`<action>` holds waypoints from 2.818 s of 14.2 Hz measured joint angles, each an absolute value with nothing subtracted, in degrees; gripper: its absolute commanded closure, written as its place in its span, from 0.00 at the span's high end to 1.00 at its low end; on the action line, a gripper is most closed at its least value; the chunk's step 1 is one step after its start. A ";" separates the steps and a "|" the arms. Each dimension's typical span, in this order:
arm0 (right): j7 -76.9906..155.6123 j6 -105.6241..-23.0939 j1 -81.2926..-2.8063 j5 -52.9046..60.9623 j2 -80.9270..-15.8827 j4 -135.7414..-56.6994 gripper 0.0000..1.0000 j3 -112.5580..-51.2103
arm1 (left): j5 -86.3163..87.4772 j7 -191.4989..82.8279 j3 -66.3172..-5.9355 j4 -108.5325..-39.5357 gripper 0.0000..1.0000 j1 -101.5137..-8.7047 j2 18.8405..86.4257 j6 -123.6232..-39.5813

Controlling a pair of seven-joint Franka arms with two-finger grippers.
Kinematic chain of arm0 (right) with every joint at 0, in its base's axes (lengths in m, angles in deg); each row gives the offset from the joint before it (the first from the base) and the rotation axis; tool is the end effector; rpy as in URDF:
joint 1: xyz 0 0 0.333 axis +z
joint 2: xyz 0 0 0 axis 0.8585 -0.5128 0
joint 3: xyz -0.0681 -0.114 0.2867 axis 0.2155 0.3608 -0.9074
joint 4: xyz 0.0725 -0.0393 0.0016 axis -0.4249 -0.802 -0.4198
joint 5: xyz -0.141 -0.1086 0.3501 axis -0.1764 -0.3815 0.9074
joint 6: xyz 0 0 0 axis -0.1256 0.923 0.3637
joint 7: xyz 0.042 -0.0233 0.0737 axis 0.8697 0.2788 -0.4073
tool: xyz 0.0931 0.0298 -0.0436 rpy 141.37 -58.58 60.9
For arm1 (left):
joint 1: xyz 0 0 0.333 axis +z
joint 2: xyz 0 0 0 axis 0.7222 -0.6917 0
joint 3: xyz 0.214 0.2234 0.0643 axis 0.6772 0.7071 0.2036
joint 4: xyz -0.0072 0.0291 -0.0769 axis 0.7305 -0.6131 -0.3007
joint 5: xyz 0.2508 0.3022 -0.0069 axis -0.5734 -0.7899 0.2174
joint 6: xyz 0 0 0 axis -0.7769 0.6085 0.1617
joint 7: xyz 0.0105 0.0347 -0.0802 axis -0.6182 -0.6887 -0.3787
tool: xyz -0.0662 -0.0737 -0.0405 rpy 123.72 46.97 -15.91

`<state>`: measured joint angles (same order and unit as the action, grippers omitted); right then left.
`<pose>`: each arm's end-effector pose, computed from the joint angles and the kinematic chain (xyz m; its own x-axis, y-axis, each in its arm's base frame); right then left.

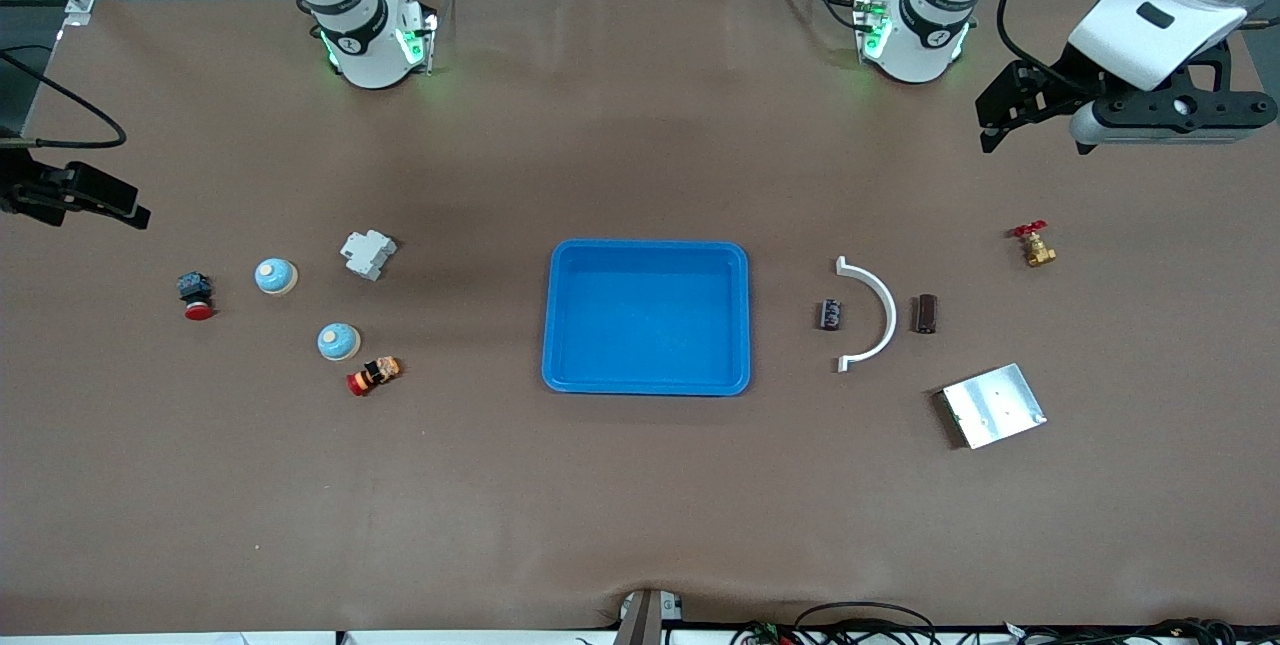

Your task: Place electrolytic capacitor and blue bell in tray

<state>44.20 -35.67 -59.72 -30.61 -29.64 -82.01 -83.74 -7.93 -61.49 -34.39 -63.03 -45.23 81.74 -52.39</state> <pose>0.5733 -0.0357 0.6171 0.9966 -0.0678 -0.0461 -0.0695 -0.9970 -0.0349 0.5112 -0.1484 0.6646 0.9985 -0.0334 0.0445 -0.0335 -0.9994 0.0014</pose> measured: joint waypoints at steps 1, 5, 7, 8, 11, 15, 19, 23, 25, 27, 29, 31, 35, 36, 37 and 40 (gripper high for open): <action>44.20 -35.65 -59.76 -30.61 -29.64 -82.02 1.00 -83.71 | -7.93 -61.49 -34.40 -63.03 1.00 -45.23 81.72 -52.39; 44.20 -35.70 -59.97 -30.61 -29.64 -82.05 1.00 -83.68 | -7.93 -61.49 -34.43 -63.03 1.00 -45.23 81.72 -52.39; 44.20 -35.74 -60.02 -30.61 -29.64 -82.05 1.00 -83.68 | -7.93 -61.49 -34.60 -63.03 1.00 -45.23 81.72 -52.39; 44.20 -35.76 -60.05 -30.61 -29.64 -82.05 1.00 -83.68 | -7.93 -61.49 -34.72 -63.03 1.00 -45.23 81.72 -52.39; 44.19 -36.16 -60.07 -30.18 -29.67 -82.07 1.00 -83.70 | -7.93 -61.55 -34.85 -63.60 1.00 -45.23 81.62 -52.28; 44.13 -39.28 -60.04 -29.81 -32.65 -82.79 1.00 -84.11 | -7.00 -62.80 -34.96 -66.05 1.00 -45.14 80.75 -52.23; 44.08 -47.78 -59.91 -29.75 -41.05 -84.35 1.00 -84.41 | -5.18 -65.34 -34.98 -66.59 1.00 -44.61 80.11 -52.25; 43.65 -59.01 -59.32 -29.74 -45.75 -89.94 1.00 -84.56 | -5.16 -65.64 -35.80 -69.48 1.00 -44.74 79.33 -54.42; 43.53 -64.29 -59.07 -29.73 -46.87 -94.22 1.00 -84.69 | -5.15 -65.64 -36.71 -72.95 1.00 -44.79 79.29 -58.30; 43.41 -67.77 -58.21 -29.73 -48.31 -96.96 1.00 -84.78 | -5.15 -65.70 -38.05 -78.12 1.00 -44.84 79.29 -64.70; 43.41 -72.97 -56.80 -29.74 -49.76 -99.50 1.00 -84.80 | -5.14 -65.76 -39.47 -83.61 1.00 -44.88 79.30 -71.47; 43.41 -78.39 -56.07 -29.75 -51.10 -102.71 1.00 -84.80 | -5.14 -65.84 -40.47 -88.43 1.00 -44.92 79.28 -77.47; 42.96 -83.03 -55.29 -29.83 -53.03 -106.32 1.00 -84.79 | -7.42 -65.84 -40.94 -94.23 1.00 -44.93 78.03 -83.54; 42.88 -83.96 -55.15 -29.86 -53.32 -107.09 1.00 -84.78 | -8.45 -65.83 -41.18 -94.75 1.00 -44.93 77.00 -84.56; 42.63 -84.48 -55.08 -29.88 -53.54 -107.58 1.00 -84.77 | -9.67 -65.83 -41.40 -95.03 1.00 -44.94 75.67 -85.66; 41.03 -84.97 -55.10 -29.88 -53.77 -108.33 1.00 -84.62 | -11.87 -65.83 -41.55 -95.66 1.00 -44.95 70.95 -90.47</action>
